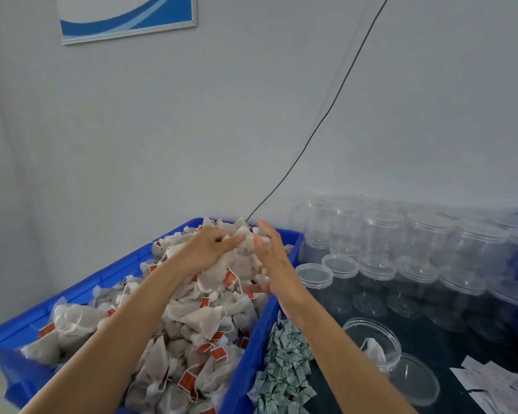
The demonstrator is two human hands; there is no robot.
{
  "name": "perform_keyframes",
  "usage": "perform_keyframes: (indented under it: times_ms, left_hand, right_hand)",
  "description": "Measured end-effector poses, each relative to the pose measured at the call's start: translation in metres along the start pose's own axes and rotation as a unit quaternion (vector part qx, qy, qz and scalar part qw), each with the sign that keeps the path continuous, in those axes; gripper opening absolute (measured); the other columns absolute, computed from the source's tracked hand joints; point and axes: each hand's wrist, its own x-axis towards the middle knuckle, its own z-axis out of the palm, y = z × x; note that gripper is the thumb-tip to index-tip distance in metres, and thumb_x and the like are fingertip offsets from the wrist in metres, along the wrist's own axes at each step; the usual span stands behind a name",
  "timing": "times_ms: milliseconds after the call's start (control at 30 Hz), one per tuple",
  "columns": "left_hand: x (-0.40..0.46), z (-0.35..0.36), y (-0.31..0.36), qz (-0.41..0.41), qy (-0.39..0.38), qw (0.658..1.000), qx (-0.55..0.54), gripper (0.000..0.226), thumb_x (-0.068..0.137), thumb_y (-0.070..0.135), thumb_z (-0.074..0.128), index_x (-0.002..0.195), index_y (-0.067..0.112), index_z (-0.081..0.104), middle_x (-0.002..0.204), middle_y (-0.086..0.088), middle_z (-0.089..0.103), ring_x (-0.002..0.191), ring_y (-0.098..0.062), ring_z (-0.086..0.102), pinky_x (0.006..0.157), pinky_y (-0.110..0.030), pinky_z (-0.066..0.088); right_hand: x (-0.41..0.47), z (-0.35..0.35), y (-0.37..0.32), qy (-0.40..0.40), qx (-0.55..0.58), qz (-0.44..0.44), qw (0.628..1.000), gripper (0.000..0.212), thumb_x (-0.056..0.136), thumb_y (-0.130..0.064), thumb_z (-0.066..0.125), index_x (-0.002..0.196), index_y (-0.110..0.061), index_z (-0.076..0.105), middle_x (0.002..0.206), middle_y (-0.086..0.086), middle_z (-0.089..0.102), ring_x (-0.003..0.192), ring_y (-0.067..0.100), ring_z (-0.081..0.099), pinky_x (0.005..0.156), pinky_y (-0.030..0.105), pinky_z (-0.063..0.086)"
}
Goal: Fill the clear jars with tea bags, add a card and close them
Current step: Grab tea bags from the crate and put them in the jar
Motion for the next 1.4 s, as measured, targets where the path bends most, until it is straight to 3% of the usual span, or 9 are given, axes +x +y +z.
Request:
perform_keyframes:
  times_ms: [167,367,467,700,900,1033,1167,1333,1400]
  left_hand:
    - [-0.003,0.046,0.030,0.049,-0.076,0.995,-0.031,0.039,0.095,0.031,0.056,0.061,0.014,0.045,0.046,0.012,0.037,0.040,-0.002,0.030,0.043,-0.014,0.027]
    - [0.000,0.127,0.071,0.035,-0.074,0.987,-0.136,0.029,0.094,0.033,0.058,0.072,0.014,0.061,0.058,0.013,0.057,0.054,0.004,0.051,0.052,-0.009,0.038]
    - [0.002,0.151,0.078,-0.002,-0.076,0.981,-0.177,0.029,0.095,0.035,0.057,0.080,0.012,0.065,0.072,0.003,0.063,0.066,-0.005,0.056,0.055,-0.006,0.042]
    - [-0.003,0.181,0.070,-0.020,-0.105,0.984,-0.142,0.036,0.098,0.033,0.053,0.074,0.007,0.063,0.065,0.001,0.057,0.062,-0.008,0.051,0.061,-0.016,0.039]
    - [0.000,0.185,0.060,0.003,-0.086,0.996,-0.014,0.045,0.098,0.035,0.053,0.073,-0.002,0.059,0.064,-0.006,0.051,0.062,-0.016,0.045,0.062,-0.026,0.036]
    - [0.000,0.186,0.061,0.015,-0.096,0.995,-0.019,0.047,0.096,0.035,0.056,0.057,0.010,0.047,0.054,0.004,0.043,0.052,-0.009,0.038,0.055,-0.020,0.031]
    - [-0.001,0.191,0.064,-0.016,-0.116,0.993,-0.030,0.052,0.096,0.037,0.054,0.053,0.013,0.037,0.052,0.000,0.032,0.049,-0.010,0.029,0.050,-0.021,0.026]
    - [0.000,0.192,0.061,-0.106,-0.130,0.983,-0.069,0.048,0.098,0.044,0.049,0.083,0.001,0.063,0.075,-0.011,0.059,0.068,-0.016,0.055,0.068,-0.028,0.047]
    - [-0.001,0.189,0.060,-0.129,-0.124,0.978,-0.105,0.044,0.099,0.041,0.049,0.085,0.002,0.064,0.072,-0.003,0.068,0.061,-0.008,0.061,0.060,-0.016,0.047]
  right_hand:
    - [-0.021,-0.042,-0.007,0.076,0.010,-0.015,0.997,0.023,0.093,-0.025,0.060,0.112,-0.013,0.065,0.106,0.012,0.068,0.084,0.019,0.068,0.057,0.034,0.058]
    - [-0.061,-0.120,-0.015,0.242,-0.088,0.005,0.966,0.006,0.090,-0.016,0.066,0.095,-0.012,0.067,0.086,0.008,0.072,0.066,0.018,0.070,0.051,0.030,0.056]
    - [-0.082,-0.155,-0.016,0.257,-0.103,0.037,0.960,0.016,0.089,-0.017,0.067,0.101,-0.008,0.060,0.085,0.010,0.071,0.058,0.019,0.070,0.045,0.027,0.054]
    - [-0.095,-0.179,0.006,0.264,-0.219,0.094,0.935,0.022,0.086,-0.028,0.071,0.093,-0.010,0.061,0.077,0.005,0.070,0.055,0.011,0.061,0.047,0.022,0.047]
    - [-0.095,-0.171,0.023,0.165,-0.389,0.119,0.898,0.020,0.087,-0.037,0.065,0.095,-0.020,0.061,0.097,-0.006,0.064,0.088,0.010,0.061,0.069,0.021,0.047]
    - [-0.099,-0.163,0.022,0.137,-0.431,0.028,0.892,0.025,0.094,-0.047,0.051,0.100,-0.028,0.065,0.100,-0.009,0.061,0.096,0.010,0.056,0.091,0.034,0.045]
    - [-0.096,-0.155,0.020,0.089,-0.447,0.016,0.890,0.023,0.085,-0.043,0.066,0.096,-0.023,0.068,0.097,-0.006,0.059,0.086,0.008,0.051,0.081,0.031,0.044]
    - [-0.095,-0.158,0.027,0.131,-0.428,0.030,0.894,0.019,0.087,-0.026,0.069,0.070,-0.025,0.062,0.075,-0.009,0.065,0.067,0.004,0.055,0.067,0.026,0.047]
    - [-0.096,-0.163,0.028,0.146,-0.388,0.042,0.909,0.025,0.088,-0.021,0.068,0.065,-0.026,0.059,0.069,-0.011,0.062,0.063,0.002,0.053,0.062,0.020,0.043]
